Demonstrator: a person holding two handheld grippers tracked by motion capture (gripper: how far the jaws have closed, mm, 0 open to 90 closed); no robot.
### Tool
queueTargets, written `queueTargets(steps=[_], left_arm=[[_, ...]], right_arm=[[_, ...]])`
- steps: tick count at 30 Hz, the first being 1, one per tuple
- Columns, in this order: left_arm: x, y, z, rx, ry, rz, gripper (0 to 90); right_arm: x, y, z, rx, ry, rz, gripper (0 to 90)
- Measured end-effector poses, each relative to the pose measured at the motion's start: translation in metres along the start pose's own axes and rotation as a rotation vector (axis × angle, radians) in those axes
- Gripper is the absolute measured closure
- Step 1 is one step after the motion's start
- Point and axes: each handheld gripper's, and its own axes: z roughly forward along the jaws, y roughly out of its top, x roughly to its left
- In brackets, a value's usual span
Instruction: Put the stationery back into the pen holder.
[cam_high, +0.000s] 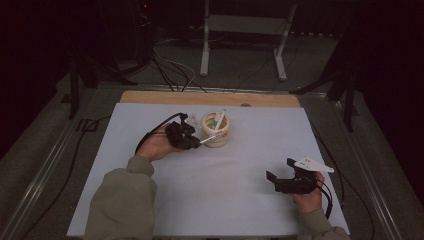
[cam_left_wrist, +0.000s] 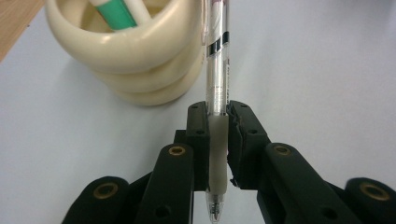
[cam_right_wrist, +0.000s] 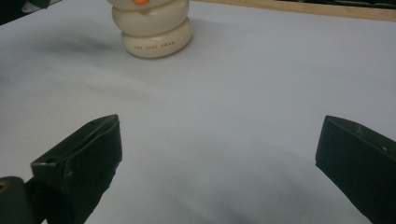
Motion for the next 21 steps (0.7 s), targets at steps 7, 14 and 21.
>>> queueTargets(steps=[7,14,21], left_arm=[[0.008,0.008,-0.01,0.006,-0.016,-0.046,80.5],[0.015,0.017,-0.017,0.02,-0.046,-0.094,80.5],[0.022,0.024,-0.022,0.051,-0.037,-0.135,80.5]], right_arm=[[0.0,0.0,0.0,0.001,0.001,0.001,0.7],[0.0,0.0,0.0,-0.001,0.001,0.002,0.7],[0.0,0.0,0.0,-0.003,0.0,0.003,0.7]])
